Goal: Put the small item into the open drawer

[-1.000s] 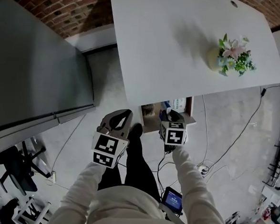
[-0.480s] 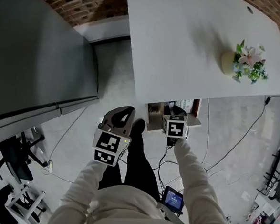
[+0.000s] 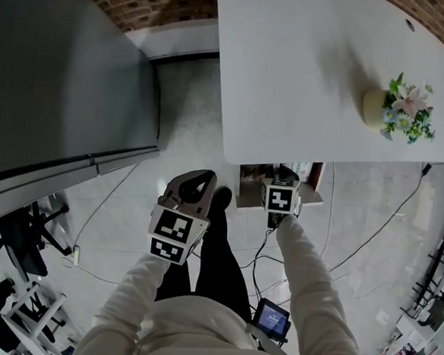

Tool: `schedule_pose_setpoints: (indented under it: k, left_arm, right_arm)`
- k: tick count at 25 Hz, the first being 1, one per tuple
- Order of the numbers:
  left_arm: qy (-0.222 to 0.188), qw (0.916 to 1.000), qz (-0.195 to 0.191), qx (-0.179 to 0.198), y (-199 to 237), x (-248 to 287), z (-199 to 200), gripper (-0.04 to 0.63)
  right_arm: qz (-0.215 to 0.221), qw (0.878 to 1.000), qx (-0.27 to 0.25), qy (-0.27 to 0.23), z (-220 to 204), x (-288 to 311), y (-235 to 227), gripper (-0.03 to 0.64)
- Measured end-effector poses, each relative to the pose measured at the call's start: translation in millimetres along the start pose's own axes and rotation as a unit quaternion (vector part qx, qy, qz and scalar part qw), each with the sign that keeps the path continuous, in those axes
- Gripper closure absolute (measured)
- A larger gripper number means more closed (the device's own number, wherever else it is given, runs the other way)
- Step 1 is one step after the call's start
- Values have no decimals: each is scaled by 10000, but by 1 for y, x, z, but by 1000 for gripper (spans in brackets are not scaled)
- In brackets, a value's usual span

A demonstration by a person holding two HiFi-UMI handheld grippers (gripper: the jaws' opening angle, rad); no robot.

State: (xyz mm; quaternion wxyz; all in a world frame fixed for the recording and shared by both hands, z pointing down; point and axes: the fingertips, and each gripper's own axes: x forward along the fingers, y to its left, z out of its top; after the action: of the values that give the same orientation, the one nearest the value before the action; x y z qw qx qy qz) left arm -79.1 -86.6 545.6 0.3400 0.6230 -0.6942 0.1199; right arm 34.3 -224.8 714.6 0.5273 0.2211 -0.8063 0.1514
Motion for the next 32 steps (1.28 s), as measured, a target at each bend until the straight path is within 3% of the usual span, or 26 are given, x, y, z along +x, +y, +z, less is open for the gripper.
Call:
schedule_pose_setpoints:
  k: [9,17,21,25,32]
  left_arm:
    - [32,10000,-22,-44,1,4,-4,575]
    - [34,9999,26,-100,3,4,-8,575]
    - [47,9999,58,-141,5,3,-10,575]
    - [59,9997,76,-207,6,3,-11,575]
    - [60,9998,53,-201,2,5,-10,575]
  right_arm:
    - [-189,9993,-263,178,1,17,-8,501]
    - [-277,9985,-90,457,-16,25,-9,501]
    - [-174,9991,-291,247,-3,28,-4,500]
    - [-225,9986,-97,460,-18,29,-5,500]
    - [-155,9987,-371,310,-4,26,-2,500]
